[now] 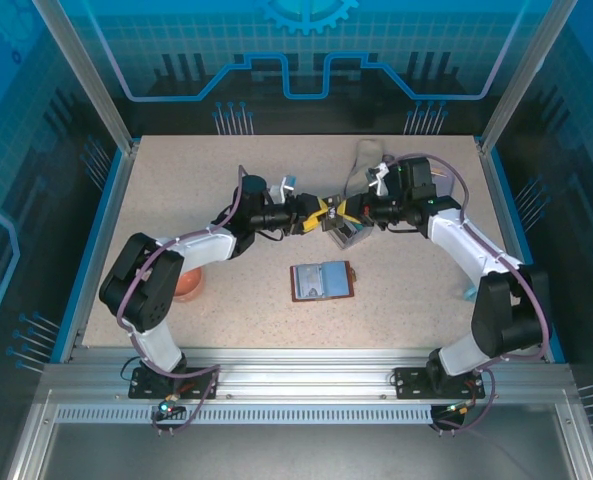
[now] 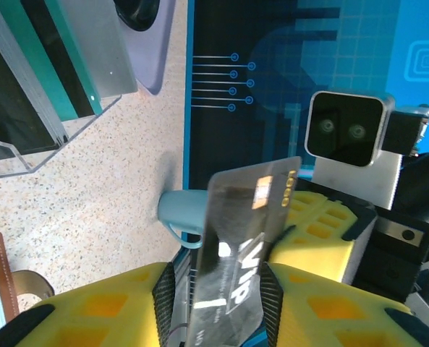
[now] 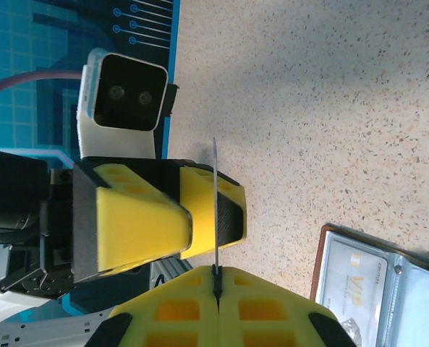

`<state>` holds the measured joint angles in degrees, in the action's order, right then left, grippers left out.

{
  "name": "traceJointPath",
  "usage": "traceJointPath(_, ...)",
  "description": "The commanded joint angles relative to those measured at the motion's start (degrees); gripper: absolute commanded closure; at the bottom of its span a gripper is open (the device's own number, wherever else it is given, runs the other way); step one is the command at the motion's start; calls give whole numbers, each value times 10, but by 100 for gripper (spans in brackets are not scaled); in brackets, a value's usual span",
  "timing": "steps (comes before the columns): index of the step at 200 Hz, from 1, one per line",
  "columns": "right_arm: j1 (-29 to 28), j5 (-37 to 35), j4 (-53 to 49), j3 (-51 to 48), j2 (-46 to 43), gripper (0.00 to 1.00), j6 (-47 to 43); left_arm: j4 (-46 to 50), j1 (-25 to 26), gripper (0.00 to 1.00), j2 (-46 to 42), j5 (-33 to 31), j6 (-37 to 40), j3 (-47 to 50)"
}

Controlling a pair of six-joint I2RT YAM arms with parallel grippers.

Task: Put the credit cards into the card holder
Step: Pick up the credit card from the storage box, then insert the credit card into the card slot.

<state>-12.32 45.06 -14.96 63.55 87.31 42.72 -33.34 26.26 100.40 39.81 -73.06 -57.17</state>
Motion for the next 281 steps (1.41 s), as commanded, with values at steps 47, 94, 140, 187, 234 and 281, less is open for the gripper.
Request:
traceJointPath(47, 8, 2, 1, -11, 13, 96, 5, -34, 3, 81, 2, 17, -9, -7)
traceJointPath(94, 6, -57, -64, -19, 4, 84, -37, 66, 3, 99, -26, -4, 55, 7)
traceJointPath(140, -32, -245, -196, -43, 4, 53, -124, 250, 28, 98, -78, -90, 175, 64)
traceJointPath(187, -100, -332, -197, -80, 29, 38, -138, 254, 78, 98, -75, -159, 183, 115)
traceJointPath(234, -149, -415, -221, -60, 77, 34, -146, 242, 102, 98, -47, -181, 184, 118)
traceJointPath(281, -150, -396, -193, -63, 110, 39, -143, 236, 104, 96, -32, -196, 196, 119)
